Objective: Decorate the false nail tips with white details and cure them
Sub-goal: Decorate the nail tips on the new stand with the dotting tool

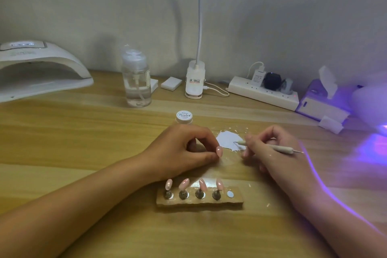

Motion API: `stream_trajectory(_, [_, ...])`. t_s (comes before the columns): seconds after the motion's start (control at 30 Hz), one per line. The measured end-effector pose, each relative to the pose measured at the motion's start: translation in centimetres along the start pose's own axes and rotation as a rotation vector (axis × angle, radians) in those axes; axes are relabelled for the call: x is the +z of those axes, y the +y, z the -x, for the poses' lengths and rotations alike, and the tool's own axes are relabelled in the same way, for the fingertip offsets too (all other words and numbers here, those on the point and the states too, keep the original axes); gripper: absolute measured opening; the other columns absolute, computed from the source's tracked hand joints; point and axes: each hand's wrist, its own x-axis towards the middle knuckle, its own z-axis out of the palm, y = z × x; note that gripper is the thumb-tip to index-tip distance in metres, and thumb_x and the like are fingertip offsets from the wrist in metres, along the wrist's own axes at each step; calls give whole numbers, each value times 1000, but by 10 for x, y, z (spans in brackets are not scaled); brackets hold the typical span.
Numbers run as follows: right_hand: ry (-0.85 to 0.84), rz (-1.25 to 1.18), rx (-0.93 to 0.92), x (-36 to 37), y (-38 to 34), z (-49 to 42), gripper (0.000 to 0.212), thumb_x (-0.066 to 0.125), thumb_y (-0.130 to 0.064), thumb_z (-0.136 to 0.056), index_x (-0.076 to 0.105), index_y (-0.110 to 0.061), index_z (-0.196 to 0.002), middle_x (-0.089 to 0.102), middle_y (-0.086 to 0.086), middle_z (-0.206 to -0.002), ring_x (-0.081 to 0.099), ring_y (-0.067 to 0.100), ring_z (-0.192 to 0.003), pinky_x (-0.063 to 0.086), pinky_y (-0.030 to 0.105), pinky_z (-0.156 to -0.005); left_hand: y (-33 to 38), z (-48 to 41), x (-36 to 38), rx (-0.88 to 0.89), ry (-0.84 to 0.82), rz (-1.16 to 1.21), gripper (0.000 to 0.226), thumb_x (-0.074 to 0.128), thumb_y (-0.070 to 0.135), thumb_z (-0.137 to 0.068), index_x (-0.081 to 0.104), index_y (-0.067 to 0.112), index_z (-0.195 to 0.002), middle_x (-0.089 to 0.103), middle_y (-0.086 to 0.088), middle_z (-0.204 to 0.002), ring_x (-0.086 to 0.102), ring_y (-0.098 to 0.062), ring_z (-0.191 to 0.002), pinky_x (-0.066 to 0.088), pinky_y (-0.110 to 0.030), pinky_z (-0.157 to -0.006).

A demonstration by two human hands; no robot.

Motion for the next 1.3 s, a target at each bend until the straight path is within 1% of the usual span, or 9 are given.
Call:
stream_trajectory(0.1, [29, -14, 7, 0, -1, 0, 18, 65, -31, -90, 57, -17, -81, 74, -3, -68, 53, 0, -44, 42, 25, -52, -2, 0, 1, 1, -12, -10, 12, 79, 22, -82, 74, 32, -84, 69, 21, -80, 47, -8, -58, 36, -14, -57])
stream_trajectory(0.17, [71, -219, 7, 0, -5, 1, 15, 61, -29, -96, 58, -15, -91, 76, -1, -76, 60, 6, -48, 44, 20, -42, -2, 0, 2, 2, -14, 6, 12, 78, 21, -82, 73, 31, -84, 68, 20, -79, 47, -4, -59, 36, -13, -58])
stream_trajectory(0.23, [53, -423, 10, 3, -12, 6, 19, 64, -34, -94, 60, -16, -99, 77, -1, -84, 66, 8, -58, 46, 18, -43, -3, -1, 2, 3, -19, 19, 12, 78, 20, -83, 73, 31, -85, 68, 18, -82, 50, -3, -61, 39, -15, -60])
stream_trajectory(0.3, [20, -506, 18, 7, -15, 11, 25, 69, -39, -85, 63, -17, -93, 74, 1, -75, 61, 8, -53, 44, 17, -42, -3, -1, 2, 12, -21, 19, 12, 78, 19, -83, 72, 30, -85, 69, 17, -84, 51, -3, -62, 40, -16, -59])
stream_trajectory(0.37, [1, -508, 31, 11, -14, 16, 22, 70, -35, -85, 60, -16, -84, 68, 3, -63, 52, 8, -44, 40, 16, -40, -3, -1, 3, 19, -21, 24, 13, 78, 17, -83, 72, 28, -84, 69, 18, -84, 51, -4, -61, 40, -14, -59])
stream_trajectory(0.47, [-35, -481, 13, 14, -13, 20, 20, 70, -23, -87, 56, -17, -75, 69, 10, -60, 57, 13, -46, 47, 19, -44, -3, 0, 3, 22, -13, 25, 16, 78, 14, -82, 70, 28, -83, 68, 21, -83, 52, -4, -60, 38, -11, -58])
stream_trajectory(0.57, [-91, -437, -10, 15, -13, 22, 37, 65, -13, -89, 53, -26, -56, 67, 13, -58, 60, 14, -49, 49, 20, -48, -3, -1, 4, 28, -10, 6, 19, 77, 14, -82, 69, 30, -81, 67, 23, -81, 52, -4, -59, 37, -10, -57])
stream_trajectory(0.77, [-135, -422, -9, 17, -14, 23, 28, 65, -14, -90, 47, -11, -70, 70, 15, -61, 64, 16, -53, 51, 19, -52, -2, 0, 5, 25, 24, -12, 14, 78, 18, -81, 70, 29, -80, 69, 17, -83, 55, -6, -58, 39, -13, -57])
stream_trajectory(1.3, [-111, -413, -15, 18, -15, 23, 29, 66, -16, -91, 47, -12, -69, 71, 15, -63, 65, 17, -53, 51, 20, -52, -2, -1, 6, 38, 41, -36, 14, 80, 18, -81, 70, 28, -79, 67, 17, -79, 54, -7, -58, 38, -13, -56])
